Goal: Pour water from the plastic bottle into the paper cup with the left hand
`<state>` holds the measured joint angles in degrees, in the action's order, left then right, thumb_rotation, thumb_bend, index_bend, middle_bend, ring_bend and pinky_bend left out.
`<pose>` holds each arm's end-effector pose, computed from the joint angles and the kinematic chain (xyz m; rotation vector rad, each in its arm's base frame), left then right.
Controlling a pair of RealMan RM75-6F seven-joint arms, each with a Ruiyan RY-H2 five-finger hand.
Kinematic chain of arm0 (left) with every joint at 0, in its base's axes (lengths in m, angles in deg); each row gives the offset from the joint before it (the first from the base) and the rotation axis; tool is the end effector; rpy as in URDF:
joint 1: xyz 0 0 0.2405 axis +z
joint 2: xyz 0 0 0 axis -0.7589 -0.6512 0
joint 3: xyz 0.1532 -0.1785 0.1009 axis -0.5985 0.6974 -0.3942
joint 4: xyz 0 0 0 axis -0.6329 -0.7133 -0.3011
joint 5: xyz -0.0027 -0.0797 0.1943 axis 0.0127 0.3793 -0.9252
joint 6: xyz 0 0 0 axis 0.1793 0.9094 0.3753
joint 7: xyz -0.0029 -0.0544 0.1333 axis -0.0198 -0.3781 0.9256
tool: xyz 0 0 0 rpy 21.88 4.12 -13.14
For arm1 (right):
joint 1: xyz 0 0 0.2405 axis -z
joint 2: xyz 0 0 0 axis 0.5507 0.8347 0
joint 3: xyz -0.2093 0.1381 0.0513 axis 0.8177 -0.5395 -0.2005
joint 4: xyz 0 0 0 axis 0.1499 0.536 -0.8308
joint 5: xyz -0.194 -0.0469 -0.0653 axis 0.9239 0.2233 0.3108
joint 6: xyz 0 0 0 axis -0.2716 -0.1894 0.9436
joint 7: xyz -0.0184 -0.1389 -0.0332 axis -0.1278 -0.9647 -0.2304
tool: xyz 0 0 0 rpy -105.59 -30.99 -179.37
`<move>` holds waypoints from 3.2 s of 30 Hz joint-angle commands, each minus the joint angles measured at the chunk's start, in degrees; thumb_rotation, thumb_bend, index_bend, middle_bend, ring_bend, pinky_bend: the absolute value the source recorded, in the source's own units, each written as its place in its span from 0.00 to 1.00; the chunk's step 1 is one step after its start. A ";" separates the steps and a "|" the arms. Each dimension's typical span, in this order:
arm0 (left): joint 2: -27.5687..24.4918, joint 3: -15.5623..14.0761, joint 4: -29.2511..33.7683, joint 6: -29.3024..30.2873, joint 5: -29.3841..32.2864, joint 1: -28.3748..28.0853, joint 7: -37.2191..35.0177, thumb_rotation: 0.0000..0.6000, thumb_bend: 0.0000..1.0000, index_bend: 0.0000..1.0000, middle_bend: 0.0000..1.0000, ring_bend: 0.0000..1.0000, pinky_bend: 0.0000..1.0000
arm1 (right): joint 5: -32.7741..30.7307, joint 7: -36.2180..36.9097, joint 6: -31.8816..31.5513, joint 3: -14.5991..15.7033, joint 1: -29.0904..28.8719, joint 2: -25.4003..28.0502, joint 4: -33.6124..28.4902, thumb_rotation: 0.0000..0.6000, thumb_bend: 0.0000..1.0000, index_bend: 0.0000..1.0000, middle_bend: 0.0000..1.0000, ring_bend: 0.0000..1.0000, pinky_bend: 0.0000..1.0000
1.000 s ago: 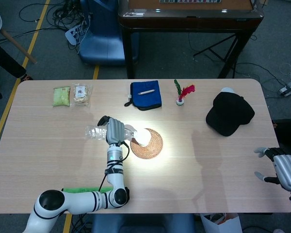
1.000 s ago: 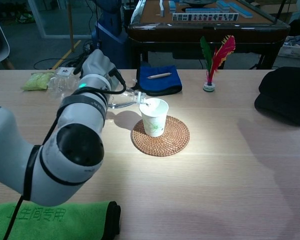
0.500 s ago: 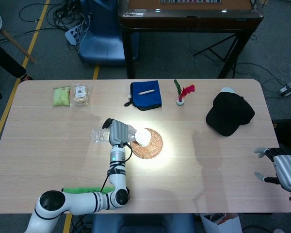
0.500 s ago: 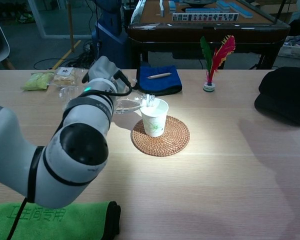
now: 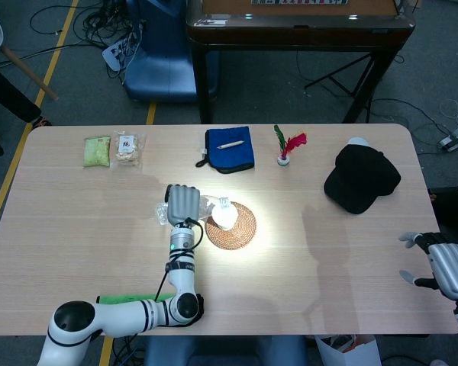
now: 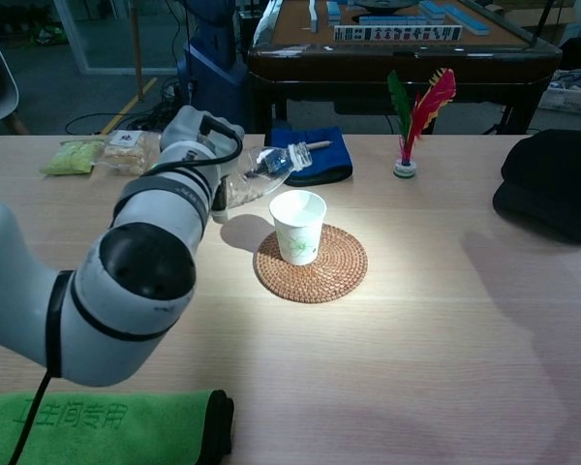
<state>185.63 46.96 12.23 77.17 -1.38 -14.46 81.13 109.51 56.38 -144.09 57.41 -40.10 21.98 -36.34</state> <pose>-0.0332 0.3837 -0.0858 -1.5643 -0.5851 -0.4065 -0.3267 -0.1824 0.1834 1.4722 -1.0209 0.8462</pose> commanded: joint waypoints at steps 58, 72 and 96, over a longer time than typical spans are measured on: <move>-17.50 -5.87 2.00 -9.58 -23.10 33.10 -77.48 1.00 0.10 0.61 0.64 0.36 0.32 | -1.54 -6.39 2.65 0.38 -1.02 -2.63 0.12 1.00 0.05 0.36 0.43 0.34 0.31; -18.85 -7.56 0.30 -13.89 -25.51 34.21 -81.51 1.00 0.10 0.34 0.28 0.17 0.22 | -1.67 -6.85 2.96 0.46 -1.16 -2.84 0.16 1.00 0.05 0.36 0.43 0.34 0.31; -31.37 -9.15 15.90 -16.90 -19.27 37.62 -71.88 1.00 0.07 0.00 0.00 0.00 0.13 | -1.62 -7.38 2.95 0.61 -1.15 -2.89 -0.08 1.00 0.05 0.36 0.43 0.34 0.31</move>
<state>156.37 38.43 25.86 60.04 -21.30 22.33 7.71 107.90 49.00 -141.13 58.02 -41.25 19.09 -36.41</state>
